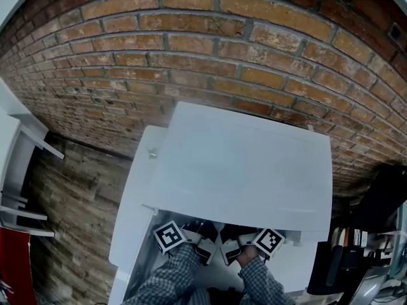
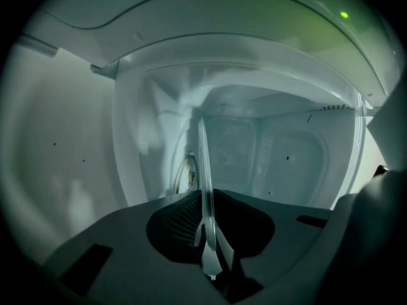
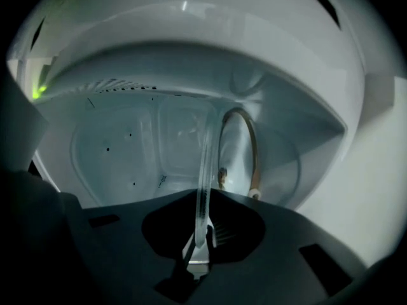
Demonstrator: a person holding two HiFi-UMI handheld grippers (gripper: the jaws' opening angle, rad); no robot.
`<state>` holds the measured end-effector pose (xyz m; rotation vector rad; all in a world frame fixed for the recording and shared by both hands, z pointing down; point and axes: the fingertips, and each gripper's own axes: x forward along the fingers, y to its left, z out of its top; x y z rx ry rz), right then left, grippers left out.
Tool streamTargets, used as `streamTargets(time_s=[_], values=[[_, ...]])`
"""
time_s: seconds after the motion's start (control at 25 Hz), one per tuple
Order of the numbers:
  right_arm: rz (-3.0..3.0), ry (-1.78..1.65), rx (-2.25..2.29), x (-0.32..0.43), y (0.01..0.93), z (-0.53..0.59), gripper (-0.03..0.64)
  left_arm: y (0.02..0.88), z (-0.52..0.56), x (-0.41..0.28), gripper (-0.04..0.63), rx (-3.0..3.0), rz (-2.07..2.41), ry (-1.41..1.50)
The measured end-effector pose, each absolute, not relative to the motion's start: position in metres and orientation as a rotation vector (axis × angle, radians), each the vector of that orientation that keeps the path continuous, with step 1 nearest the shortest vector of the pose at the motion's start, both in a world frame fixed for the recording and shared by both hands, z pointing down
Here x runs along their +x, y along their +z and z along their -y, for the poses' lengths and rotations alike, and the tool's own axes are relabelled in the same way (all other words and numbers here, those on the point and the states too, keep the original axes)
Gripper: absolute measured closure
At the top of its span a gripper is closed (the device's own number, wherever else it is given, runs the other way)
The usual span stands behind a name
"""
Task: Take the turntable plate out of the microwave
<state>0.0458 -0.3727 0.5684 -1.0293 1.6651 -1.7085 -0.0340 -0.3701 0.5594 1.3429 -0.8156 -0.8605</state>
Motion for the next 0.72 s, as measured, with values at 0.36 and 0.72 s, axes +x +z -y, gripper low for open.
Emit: streamTargets(time_s=[0.36,0.72], values=[[-1.631,-1.67,-0.997,0.055,0.559,0.357,0.577,0.558,0.369,-0.026,0.555,1.344,0.772,-0.854],[-1.662,-1.627,-0.971,0.058,0.544,0.34,0.577,0.543,0.351,-0.024,0.561,1.369,0.747,-0.885]])
